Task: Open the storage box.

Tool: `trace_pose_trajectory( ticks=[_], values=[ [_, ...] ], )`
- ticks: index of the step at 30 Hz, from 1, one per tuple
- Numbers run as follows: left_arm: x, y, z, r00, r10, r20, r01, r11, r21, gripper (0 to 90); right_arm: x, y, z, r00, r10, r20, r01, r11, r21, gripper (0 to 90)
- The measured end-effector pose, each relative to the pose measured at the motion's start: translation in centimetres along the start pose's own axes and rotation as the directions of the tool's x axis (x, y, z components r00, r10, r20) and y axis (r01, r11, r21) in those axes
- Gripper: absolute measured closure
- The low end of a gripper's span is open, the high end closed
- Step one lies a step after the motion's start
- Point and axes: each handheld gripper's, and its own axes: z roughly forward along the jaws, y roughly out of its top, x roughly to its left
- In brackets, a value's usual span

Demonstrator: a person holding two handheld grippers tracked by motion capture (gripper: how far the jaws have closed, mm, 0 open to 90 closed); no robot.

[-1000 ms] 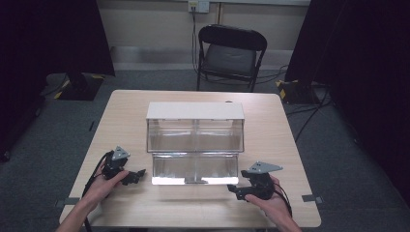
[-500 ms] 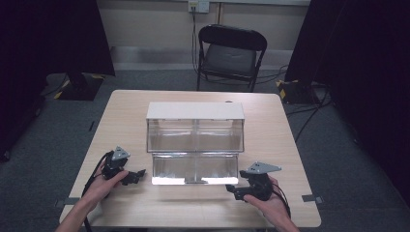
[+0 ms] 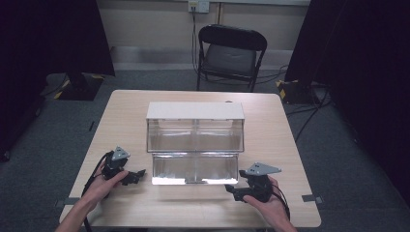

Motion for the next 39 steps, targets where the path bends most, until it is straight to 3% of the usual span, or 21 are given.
trace_pose_trajectory(
  ticks=[15, 34, 37, 39],
  values=[
    [0.0, 0.0, 0.0, 1.0000, -0.005, 0.003, 0.005, 1.0000, -0.001, 0.3, 0.2, 0.0, -0.4, 0.9999, -0.013, 0.010, 0.013, 1.000, -0.014, 21.7],
    [0.0, 0.0, 0.0, 1.0000, -0.005, 0.003, 0.005, 1.0000, -0.001, 0.3, 0.8, -0.6, -0.6, 0.9984, -0.017, 0.055, 0.020, 0.998, -0.055, 21.9],
    [0.0, 0.0, 0.0, 1.0000, -0.005, 0.003, 0.005, 1.0000, -0.001, 0.3, 0.8, -0.5, -0.8, 0.9998, -0.006, 0.019, 0.008, 0.997, -0.078, 19.8],
    [0.0, 0.0, 0.0, 1.0000, -0.005, 0.003, 0.005, 1.0000, -0.001, 0.3, 0.9, -0.4, -1.1, 0.9995, -0.017, 0.025, 0.020, 0.996, -0.091, 19.2]
  ],
)
